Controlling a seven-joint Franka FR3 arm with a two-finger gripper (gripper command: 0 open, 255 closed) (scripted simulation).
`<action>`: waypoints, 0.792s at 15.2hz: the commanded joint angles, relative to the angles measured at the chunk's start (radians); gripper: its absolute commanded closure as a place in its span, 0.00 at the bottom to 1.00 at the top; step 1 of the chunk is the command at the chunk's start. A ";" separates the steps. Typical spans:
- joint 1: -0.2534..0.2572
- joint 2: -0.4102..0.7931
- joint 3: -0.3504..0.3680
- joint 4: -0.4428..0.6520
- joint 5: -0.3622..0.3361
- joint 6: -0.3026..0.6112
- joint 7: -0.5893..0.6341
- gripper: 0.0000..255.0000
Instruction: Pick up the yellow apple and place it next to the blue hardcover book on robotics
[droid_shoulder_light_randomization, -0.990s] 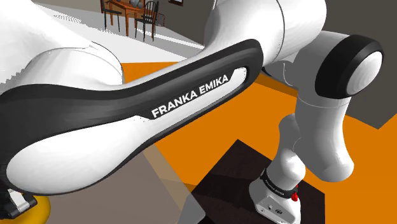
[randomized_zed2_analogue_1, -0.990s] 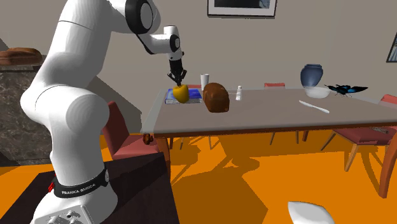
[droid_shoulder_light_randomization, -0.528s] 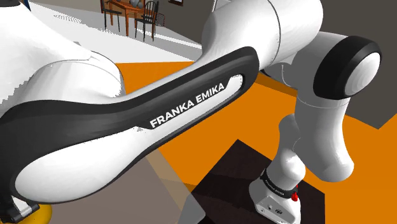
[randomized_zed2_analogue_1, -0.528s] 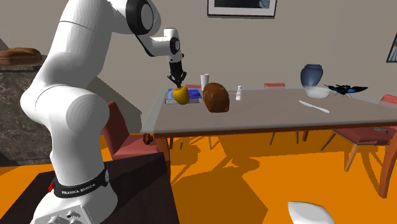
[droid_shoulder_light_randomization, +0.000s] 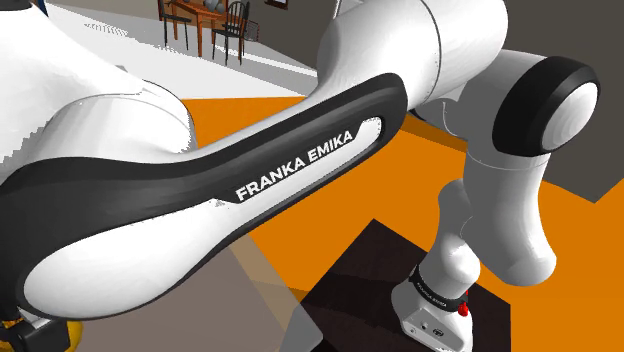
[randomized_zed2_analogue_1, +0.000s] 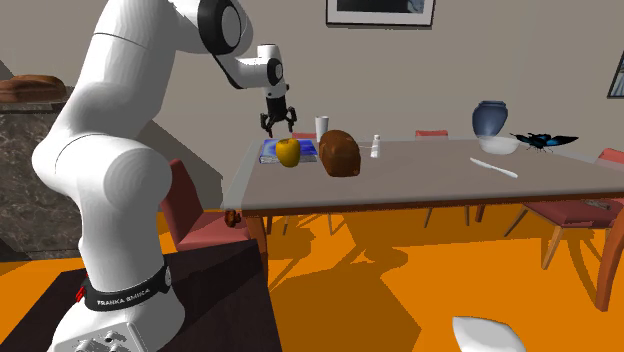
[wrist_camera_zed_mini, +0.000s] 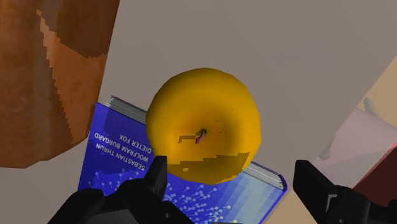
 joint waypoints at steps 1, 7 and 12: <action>-0.002 -0.019 0.003 0.004 0.006 -0.022 -0.003 0.00; -0.008 -0.068 0.011 0.022 0.021 -0.088 -0.012 0.00; -0.008 -0.068 0.011 0.022 0.021 -0.088 -0.012 0.00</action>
